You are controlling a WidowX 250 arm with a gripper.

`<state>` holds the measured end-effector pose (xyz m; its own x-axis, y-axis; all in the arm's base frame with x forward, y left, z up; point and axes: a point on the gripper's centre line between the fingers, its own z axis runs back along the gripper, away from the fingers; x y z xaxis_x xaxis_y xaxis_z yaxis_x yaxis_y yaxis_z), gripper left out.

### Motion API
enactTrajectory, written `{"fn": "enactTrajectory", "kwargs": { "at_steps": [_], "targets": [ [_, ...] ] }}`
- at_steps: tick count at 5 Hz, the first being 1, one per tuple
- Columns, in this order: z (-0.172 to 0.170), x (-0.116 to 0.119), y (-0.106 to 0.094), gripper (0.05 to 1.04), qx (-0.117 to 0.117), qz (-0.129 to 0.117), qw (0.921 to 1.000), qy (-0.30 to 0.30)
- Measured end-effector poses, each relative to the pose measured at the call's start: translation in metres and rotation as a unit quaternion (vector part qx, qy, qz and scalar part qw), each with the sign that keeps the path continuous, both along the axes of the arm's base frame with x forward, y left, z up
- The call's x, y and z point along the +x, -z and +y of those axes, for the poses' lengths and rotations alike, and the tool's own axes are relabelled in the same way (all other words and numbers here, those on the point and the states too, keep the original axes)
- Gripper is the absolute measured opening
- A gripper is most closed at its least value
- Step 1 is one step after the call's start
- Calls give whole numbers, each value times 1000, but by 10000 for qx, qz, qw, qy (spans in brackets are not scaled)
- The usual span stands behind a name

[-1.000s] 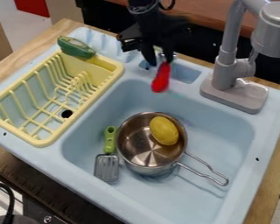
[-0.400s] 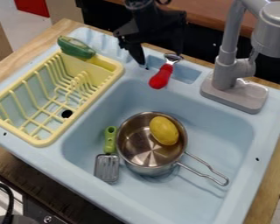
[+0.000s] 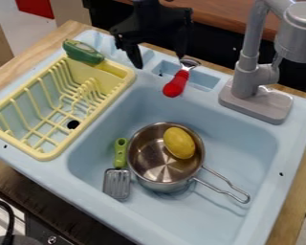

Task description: Move the spoon with red handle to the top side of the sink

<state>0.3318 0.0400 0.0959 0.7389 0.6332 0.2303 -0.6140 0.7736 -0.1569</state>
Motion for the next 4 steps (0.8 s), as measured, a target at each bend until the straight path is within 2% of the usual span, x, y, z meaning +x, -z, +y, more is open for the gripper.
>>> {"fn": "enactTrajectory", "kwargs": {
  "at_steps": [1, 2, 3, 4],
  "targets": [
    [3, -11, -10, 997, 267, 153, 9995, 82],
    [13, -27, -20, 997, 368, 390, 9985, 107],
    [21, -49, -21, 997, 369, 533, 9972, 364],
    [22, -75, -17, 997, 507, 585, 9939, 782]
  ]
}}
